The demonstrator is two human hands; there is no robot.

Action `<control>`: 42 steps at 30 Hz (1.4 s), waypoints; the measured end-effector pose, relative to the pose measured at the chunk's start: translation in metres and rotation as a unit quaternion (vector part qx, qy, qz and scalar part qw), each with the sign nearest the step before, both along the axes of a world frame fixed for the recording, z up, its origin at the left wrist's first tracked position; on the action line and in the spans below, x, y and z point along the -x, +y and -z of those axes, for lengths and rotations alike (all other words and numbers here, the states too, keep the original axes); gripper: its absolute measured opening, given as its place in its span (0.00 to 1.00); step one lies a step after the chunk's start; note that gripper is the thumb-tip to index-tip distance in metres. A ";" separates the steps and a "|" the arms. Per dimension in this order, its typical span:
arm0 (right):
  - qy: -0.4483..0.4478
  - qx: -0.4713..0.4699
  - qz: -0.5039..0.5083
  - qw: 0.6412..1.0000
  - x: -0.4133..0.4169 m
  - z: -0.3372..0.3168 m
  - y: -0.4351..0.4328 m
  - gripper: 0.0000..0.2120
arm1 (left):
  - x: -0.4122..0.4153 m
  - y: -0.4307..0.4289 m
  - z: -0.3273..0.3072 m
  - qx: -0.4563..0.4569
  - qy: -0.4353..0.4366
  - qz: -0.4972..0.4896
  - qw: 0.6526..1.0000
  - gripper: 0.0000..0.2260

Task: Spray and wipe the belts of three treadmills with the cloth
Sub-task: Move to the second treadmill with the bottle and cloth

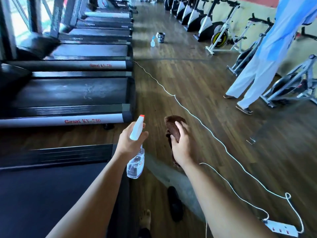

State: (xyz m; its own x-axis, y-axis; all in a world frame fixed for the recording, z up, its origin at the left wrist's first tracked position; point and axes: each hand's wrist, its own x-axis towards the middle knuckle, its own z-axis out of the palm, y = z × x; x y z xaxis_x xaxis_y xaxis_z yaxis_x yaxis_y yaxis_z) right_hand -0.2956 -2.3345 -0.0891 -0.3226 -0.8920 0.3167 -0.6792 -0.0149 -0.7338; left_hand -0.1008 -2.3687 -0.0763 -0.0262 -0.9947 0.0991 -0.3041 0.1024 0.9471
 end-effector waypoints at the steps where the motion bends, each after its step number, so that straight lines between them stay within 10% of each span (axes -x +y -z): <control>1: -0.005 0.000 -0.001 1.000 0.000 0.002 -0.018 0.25 | -0.001 -0.015 0.000 -0.001 0.001 -0.001 1.000 0.09; 42: -0.009 0.020 -0.174 0.985 -0.040 -0.007 -0.686 0.24 | -0.039 -0.602 -0.037 0.022 -0.009 -0.167 0.986 0.09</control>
